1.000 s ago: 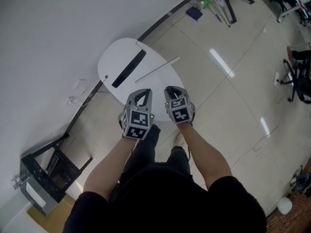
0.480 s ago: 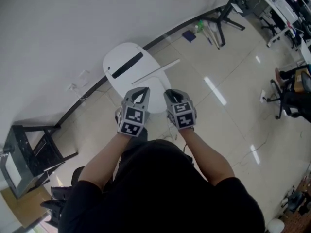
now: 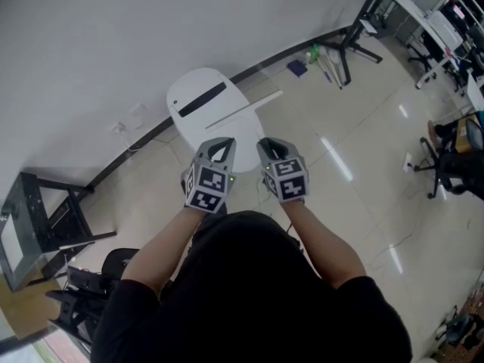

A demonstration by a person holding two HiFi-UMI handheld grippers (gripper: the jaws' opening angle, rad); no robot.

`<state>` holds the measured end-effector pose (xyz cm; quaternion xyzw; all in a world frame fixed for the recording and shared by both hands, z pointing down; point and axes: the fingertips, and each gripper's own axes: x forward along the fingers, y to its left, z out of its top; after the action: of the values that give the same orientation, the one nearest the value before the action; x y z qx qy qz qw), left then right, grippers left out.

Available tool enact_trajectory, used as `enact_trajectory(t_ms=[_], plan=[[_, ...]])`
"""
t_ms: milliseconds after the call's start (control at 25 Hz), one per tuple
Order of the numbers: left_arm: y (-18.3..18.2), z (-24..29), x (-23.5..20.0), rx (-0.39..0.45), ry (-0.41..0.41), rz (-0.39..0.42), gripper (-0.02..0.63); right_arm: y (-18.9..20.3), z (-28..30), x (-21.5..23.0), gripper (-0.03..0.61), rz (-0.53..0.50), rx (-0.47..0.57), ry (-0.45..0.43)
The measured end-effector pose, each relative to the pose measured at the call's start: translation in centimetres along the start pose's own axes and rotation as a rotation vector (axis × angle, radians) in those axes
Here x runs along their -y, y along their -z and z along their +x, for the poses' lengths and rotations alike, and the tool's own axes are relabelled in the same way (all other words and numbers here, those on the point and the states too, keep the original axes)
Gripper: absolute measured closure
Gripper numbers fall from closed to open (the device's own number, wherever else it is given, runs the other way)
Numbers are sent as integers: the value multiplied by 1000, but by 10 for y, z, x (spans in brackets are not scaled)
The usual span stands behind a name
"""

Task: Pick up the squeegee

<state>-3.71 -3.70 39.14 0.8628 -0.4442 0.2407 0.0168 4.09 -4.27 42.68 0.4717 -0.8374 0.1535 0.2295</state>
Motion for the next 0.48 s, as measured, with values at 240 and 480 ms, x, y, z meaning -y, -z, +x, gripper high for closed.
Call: enact_trajectory(t_ms=[240,480], plan=[[2,-1,2,-5,-11,5,607,-5,-5,-2,479,-4,18,-3],[-2,2,1,-2,-11,13,609,-8,-5,0,479,-10,19,-2]])
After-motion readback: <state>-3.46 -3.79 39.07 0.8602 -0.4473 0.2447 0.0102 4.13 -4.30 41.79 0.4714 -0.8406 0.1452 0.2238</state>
